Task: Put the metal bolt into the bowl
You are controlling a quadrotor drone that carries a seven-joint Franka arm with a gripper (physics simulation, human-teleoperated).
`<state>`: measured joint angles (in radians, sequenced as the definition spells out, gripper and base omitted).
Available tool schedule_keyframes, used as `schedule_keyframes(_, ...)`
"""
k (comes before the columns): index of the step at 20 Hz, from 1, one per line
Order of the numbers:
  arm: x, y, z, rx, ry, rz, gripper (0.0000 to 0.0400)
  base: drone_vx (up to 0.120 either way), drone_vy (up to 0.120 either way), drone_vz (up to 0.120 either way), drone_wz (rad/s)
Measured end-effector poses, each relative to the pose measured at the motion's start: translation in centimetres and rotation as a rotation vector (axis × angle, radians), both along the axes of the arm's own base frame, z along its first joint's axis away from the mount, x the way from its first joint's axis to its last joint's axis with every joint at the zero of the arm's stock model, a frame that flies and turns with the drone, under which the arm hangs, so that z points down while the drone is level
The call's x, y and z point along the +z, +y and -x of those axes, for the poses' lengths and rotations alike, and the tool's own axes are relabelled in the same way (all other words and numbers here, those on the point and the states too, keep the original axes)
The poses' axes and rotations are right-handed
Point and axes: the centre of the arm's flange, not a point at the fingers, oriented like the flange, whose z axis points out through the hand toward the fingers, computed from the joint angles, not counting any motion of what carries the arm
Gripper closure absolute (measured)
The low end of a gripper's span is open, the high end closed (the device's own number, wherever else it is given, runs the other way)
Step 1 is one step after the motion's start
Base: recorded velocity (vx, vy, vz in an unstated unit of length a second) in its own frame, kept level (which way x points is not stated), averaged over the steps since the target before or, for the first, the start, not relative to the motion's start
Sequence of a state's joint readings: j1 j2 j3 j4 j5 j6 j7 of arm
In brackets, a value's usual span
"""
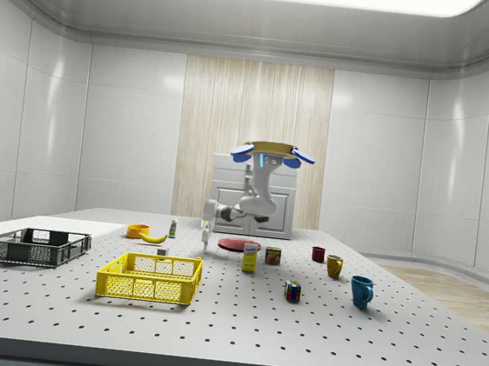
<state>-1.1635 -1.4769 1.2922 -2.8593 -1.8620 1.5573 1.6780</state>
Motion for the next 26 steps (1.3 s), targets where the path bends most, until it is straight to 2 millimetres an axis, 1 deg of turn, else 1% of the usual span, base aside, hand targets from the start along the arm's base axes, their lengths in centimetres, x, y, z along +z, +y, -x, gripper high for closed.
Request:
schedule_keyframes(1, -0.12, 0.0, 0.0, 0.0, 0.0, 0.0, 0.0298, 0.12, -0.12, 0.12, 0.0)
schedule_keyframes(3, -0.3, 0.0, 0.0, 0.0, 0.0, 0.0, 0.0299, 0.12, -0.12, 0.02, 0.0)
schedule_keyframes(8, -0.51, 0.0, 0.0, 0.0, 0.0, 0.0, 0.03, 0.12, -0.008, 0.12, 0.0)
schedule_keyframes(10, -0.55, 0.0, 0.0, 0.0, 0.0, 0.0, 0.03, 0.12, -0.12, 0.12, 0.0)
schedule_keyframes(14, -0.58, 0.0, 0.0, 0.0, 0.0, 0.0, 0.03, 0.12, -0.09, 0.0, 0.0)
schedule_keyframes(16, -0.59, 0.0, 0.0, 0.0, 0.0, 0.0, 0.03, 0.12, 0.0, 0.0, 0.0)
schedule_keyframes(18, -0.6, 0.0, 0.0, 0.0, 0.0, 0.0, 0.03, 0.12, -0.1, 0.0, 0.0)
schedule_keyframes(21, -0.6, 0.0, 0.0, 0.0, 0.0, 0.0, 0.03, 0.12, 0.0, 0.0, 0.0)
schedule_keyframes(26, -0.61, 0.0, 0.0, 0.0, 0.0, 0.0, 0.03, 0.12, -0.112, 0.0, 0.0)
